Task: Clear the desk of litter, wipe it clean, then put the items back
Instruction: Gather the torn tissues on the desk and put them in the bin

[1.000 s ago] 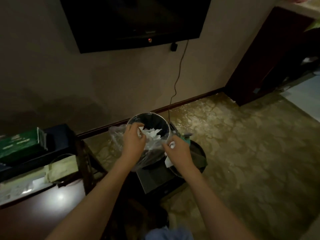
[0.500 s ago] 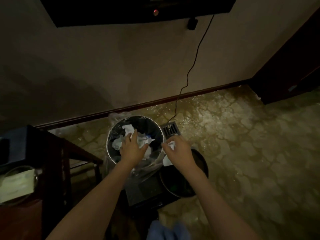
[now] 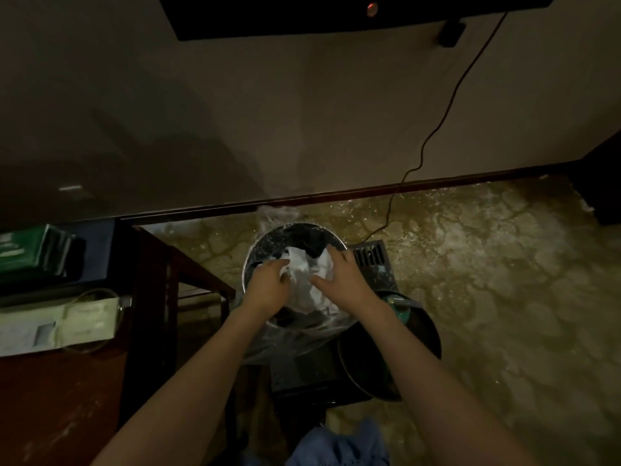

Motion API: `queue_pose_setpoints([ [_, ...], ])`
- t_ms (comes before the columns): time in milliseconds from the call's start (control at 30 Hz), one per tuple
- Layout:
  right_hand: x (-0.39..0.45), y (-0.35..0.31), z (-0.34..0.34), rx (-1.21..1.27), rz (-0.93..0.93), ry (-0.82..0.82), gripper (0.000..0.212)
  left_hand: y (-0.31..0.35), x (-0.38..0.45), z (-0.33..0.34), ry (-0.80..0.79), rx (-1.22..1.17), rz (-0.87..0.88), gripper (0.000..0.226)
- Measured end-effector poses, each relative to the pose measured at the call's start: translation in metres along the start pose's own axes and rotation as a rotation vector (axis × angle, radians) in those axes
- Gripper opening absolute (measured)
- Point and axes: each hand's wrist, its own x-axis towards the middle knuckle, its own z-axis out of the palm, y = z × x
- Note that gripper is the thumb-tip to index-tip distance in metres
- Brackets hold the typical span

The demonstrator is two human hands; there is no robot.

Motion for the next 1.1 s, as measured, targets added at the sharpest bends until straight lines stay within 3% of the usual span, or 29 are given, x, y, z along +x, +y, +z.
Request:
queue_pose_setpoints([
  [100, -0.002, -0.008, 0.001, -0.09, -0.01, -0.057, 0.082, -0.002, -0.007, -0.017, 0.032, -0.002, 0.031, 0.037],
  [233, -0.012, -0.031, 0.014, -0.105, -0.07, 0.04, 0.073, -0.007, -0.029, -0.042, 0.09, -0.05, 0.021, 0.037],
  [433, -0.038, -0.092, 0.056, -0.206, -0.241, -0.023, 0.057, -0.032, -0.097, -0.086, 0.242, 0.013, -0.006, 0.035],
  [767, -0.137, -0.216, 0.175, -0.214, -0.501, -0.142, 0.041, -0.159, -0.253, -0.148, 0.485, -0.064, -0.153, 0.035],
  [1100, -0.271, -0.279, 0.332, -0.321, -0.622, -0.173, 0.048, -0.305, -0.425, -0.162, 0.534, -0.031, -0.266, 0.041],
])
